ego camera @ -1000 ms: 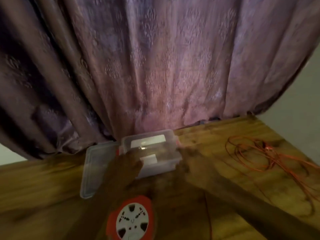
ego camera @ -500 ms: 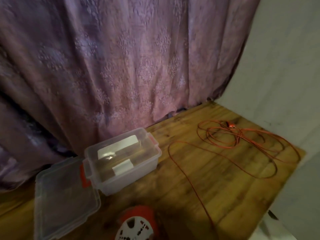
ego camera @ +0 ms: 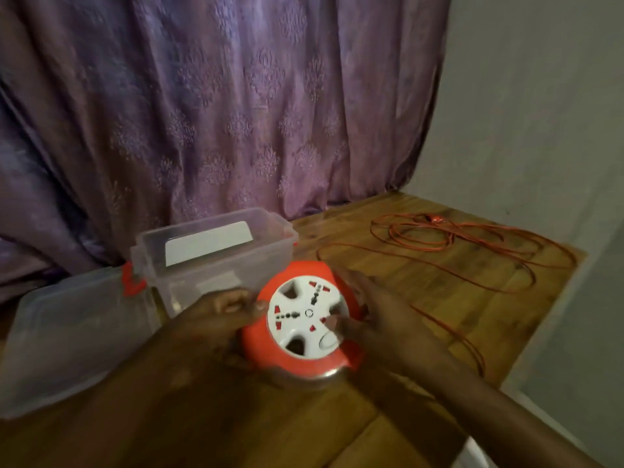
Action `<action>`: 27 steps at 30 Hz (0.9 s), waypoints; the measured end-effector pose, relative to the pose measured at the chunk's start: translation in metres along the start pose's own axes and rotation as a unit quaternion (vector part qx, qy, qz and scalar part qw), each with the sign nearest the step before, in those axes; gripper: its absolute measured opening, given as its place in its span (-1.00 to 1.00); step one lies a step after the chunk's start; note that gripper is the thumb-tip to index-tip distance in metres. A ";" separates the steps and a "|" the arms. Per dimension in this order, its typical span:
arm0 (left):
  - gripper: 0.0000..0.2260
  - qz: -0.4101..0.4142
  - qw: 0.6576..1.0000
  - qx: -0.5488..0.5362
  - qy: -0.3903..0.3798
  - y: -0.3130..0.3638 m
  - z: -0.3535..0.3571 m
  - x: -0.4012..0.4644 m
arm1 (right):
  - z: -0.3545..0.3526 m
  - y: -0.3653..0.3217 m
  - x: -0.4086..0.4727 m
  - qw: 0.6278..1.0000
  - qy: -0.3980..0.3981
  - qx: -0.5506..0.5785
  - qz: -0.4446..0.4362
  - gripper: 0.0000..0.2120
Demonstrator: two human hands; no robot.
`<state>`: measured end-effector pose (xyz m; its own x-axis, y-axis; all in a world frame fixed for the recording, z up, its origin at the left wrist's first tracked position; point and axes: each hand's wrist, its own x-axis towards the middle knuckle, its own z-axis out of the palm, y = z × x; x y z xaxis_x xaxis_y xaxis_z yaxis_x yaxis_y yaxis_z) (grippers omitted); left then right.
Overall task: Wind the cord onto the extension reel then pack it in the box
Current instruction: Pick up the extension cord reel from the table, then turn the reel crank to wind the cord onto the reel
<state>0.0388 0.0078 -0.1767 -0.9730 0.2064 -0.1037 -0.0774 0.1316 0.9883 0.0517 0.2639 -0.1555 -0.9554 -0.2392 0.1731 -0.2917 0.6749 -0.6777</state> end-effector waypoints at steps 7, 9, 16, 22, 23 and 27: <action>-0.81 0.066 0.990 -0.059 0.112 0.006 0.031 -0.052 | -0.010 -0.018 -0.034 0.989 0.072 0.122 -0.046 -0.54; -0.82 0.084 0.985 -0.072 0.130 0.012 0.031 -0.066 | -0.013 -0.027 -0.037 0.977 0.057 0.202 -0.025 -0.77; -0.85 0.120 0.971 -0.084 0.191 0.030 0.022 -0.082 | -0.008 -0.053 -0.027 0.945 0.081 0.314 -0.043 -0.71; -0.83 0.132 0.956 -0.135 0.223 0.031 -0.001 -0.070 | 0.002 -0.058 -0.003 0.944 0.053 0.321 -0.048 -0.75; -0.85 0.131 0.954 -0.146 0.225 0.032 -0.006 -0.067 | 0.002 -0.059 0.001 0.948 0.046 0.312 -0.050 -0.76; -0.85 0.128 0.950 -0.164 0.232 0.035 -0.019 -0.060 | 0.003 -0.066 0.011 0.945 0.034 0.324 -0.037 -0.76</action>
<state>0.0901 -0.0184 -0.1337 -0.9546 -0.2682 0.1299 0.1845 -0.1894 0.9644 0.0611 0.2145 -0.1109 -0.9405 -0.2089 0.2681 -0.2903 0.0832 -0.9533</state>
